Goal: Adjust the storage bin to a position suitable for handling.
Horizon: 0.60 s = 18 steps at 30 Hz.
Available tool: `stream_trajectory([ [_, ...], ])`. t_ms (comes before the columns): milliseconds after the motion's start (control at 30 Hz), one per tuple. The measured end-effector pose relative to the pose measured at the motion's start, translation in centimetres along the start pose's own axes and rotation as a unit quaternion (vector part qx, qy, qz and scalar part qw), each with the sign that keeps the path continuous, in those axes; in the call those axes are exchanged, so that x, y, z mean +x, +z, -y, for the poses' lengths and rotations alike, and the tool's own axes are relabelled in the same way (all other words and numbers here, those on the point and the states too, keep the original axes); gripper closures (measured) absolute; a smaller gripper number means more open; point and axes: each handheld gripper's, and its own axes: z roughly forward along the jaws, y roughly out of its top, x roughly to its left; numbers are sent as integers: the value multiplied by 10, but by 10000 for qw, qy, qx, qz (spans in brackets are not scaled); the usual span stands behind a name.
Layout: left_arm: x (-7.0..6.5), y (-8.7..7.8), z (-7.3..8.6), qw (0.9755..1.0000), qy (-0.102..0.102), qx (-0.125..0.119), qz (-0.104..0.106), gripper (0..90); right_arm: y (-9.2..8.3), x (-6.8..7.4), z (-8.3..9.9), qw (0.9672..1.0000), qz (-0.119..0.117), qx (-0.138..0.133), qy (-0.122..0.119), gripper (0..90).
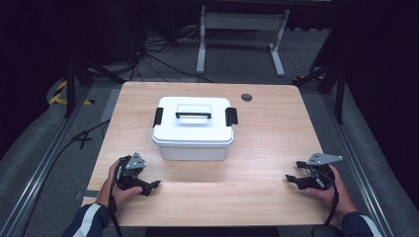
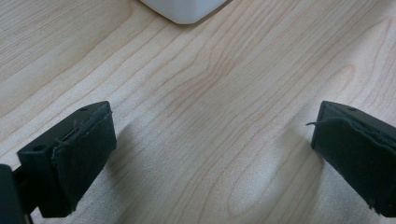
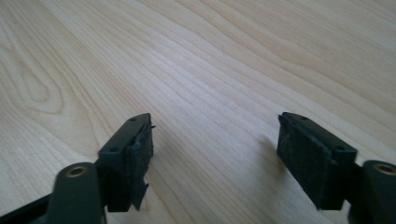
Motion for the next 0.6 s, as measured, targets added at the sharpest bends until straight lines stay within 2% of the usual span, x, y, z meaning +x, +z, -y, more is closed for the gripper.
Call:
stream_trajectory([
  [267,0,0,0,10000,24,2,-5,3,-8,0,-25,9995,-174,-68,-269,355],
  [333,0,0,0,10000,26,1,-4,4,-10,0,-33,9992,-139,-69,-381,368],
  [467,0,0,0,10000,6,17,4,3,-17,3,-57,9978,-136,-176,-629,407],
  [600,0,0,0,10000,24,3,-2,3,-21,8,-79,9964,-113,-144,-830,434],
])
